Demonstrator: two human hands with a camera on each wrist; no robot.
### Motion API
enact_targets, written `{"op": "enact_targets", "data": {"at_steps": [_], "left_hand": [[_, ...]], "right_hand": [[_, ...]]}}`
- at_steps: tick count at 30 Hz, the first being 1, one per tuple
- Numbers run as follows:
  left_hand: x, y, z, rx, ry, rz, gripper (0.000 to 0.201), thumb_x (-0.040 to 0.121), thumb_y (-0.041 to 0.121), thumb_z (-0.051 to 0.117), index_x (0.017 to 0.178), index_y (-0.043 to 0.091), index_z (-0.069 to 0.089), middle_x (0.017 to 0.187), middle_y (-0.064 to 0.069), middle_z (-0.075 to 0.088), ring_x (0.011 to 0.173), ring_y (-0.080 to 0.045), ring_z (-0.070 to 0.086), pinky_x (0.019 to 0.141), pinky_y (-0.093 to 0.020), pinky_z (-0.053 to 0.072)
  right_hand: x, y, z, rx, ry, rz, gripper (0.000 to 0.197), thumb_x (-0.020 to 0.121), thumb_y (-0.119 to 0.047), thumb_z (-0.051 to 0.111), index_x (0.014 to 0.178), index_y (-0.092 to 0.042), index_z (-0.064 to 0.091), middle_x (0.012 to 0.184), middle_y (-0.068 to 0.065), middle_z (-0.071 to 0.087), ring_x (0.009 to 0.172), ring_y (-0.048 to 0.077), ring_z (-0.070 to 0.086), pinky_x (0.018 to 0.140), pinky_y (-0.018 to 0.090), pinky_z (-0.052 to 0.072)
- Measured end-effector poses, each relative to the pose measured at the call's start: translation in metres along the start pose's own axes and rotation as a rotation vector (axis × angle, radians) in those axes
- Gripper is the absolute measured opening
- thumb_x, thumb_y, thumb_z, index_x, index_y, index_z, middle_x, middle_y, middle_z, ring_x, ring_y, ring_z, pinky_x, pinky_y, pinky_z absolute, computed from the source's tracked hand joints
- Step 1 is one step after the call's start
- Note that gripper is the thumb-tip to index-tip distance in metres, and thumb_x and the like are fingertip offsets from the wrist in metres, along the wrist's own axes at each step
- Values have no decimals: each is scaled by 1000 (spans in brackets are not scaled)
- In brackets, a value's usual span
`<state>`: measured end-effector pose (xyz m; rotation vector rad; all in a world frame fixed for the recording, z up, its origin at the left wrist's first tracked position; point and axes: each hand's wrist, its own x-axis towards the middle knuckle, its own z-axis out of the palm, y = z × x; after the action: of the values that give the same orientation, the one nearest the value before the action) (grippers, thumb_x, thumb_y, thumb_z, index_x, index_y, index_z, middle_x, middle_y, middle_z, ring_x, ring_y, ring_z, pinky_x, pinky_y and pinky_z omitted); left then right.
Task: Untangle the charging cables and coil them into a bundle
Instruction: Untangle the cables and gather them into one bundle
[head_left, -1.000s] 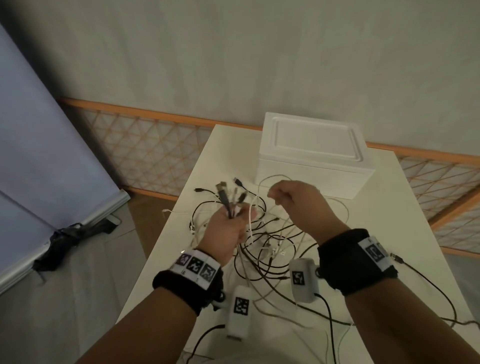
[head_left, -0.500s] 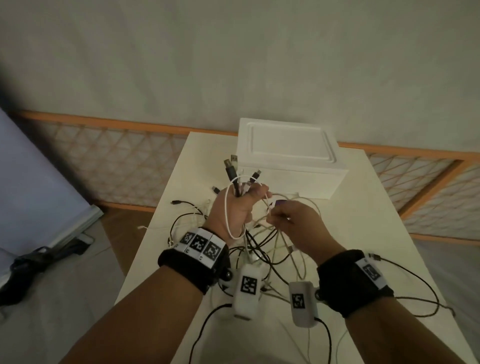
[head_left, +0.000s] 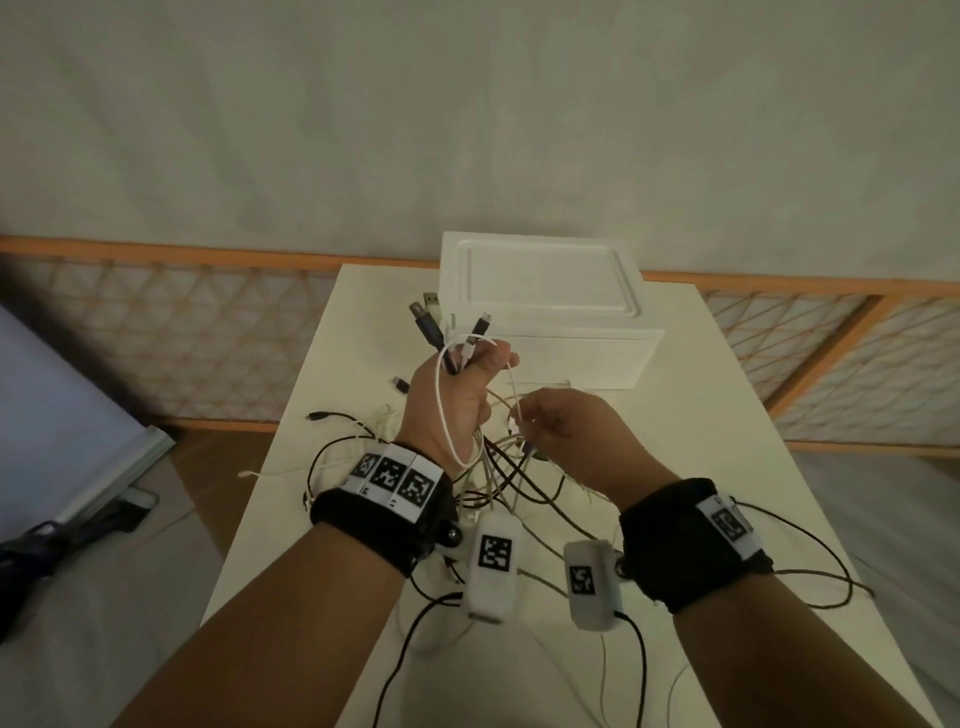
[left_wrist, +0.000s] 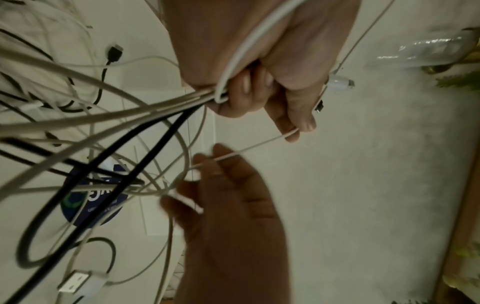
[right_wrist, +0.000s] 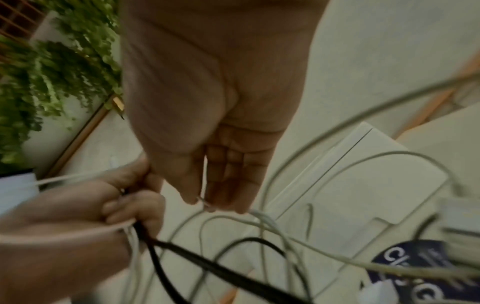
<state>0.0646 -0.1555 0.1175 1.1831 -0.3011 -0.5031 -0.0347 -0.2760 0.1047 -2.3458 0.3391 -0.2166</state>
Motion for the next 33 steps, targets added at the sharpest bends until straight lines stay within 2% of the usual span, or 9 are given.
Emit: {"op": "enact_targets", "data": {"at_steps": [3,7,10,15,19,23,26,30,33], "left_hand": [[0,-2,1,-22,-53,-9,14,82,19,71,69,24,69,86,-7,68,38,-8,27,41,-22,19],[-7,-23,6,186,-136,-154,8,83,5,69,89,9,68,55,7,61,37,-3,43,39,-17,32],[-6,-43,7,436,-165,-189,15,82,19,73,77,8,65,42,10,49,37,-1,40,46,-21,30],[7,-45,8,642,-139,-98,13,80,16,74,71,15,65,57,10,56,50,6,50,53,-9,37],[10,-34,21,616,-148,-35,15,82,20,72,70,19,64,66,3,63,56,3,55,58,-12,41],[10,-12,36,509,-57,43,7,84,22,70,80,16,69,75,-1,70,67,-11,64,64,-24,48],[13,3,40,356,27,39,2,82,18,72,81,17,71,57,11,64,45,1,53,50,-20,39],[8,15,45,212,-9,17,3,83,12,71,82,10,69,69,3,64,37,4,47,43,-9,35],[6,15,49,198,1,13,8,83,15,72,86,8,70,72,-1,64,37,1,41,40,-11,31]], "right_hand": [[3,7,3,-44,12,29,6,87,-18,61,86,-23,65,76,-7,66,72,14,63,74,35,54],[7,-2,-11,104,225,26,13,85,-4,60,83,-16,66,71,0,65,64,13,57,65,27,47],[9,-20,-24,242,304,-29,23,86,1,57,81,-20,63,74,-2,66,62,6,58,62,21,49],[6,-46,-41,392,397,-134,30,89,1,54,81,-27,60,74,-5,66,61,9,59,64,29,53],[2,-46,-44,378,427,-177,27,90,-8,58,83,-34,58,79,-8,65,67,9,62,66,33,56],[6,-28,-38,290,458,-117,27,85,-18,68,102,-35,54,100,-8,60,72,-2,56,60,14,45],[9,-4,-24,274,314,-9,42,84,-21,70,117,-36,49,91,-4,63,76,1,60,66,11,46],[18,15,-14,33,234,63,10,84,-22,69,93,-22,63,86,-1,66,81,15,62,77,31,50],[22,16,-18,-139,177,11,9,87,-21,64,90,-14,68,89,2,66,83,18,60,76,29,46]]}}
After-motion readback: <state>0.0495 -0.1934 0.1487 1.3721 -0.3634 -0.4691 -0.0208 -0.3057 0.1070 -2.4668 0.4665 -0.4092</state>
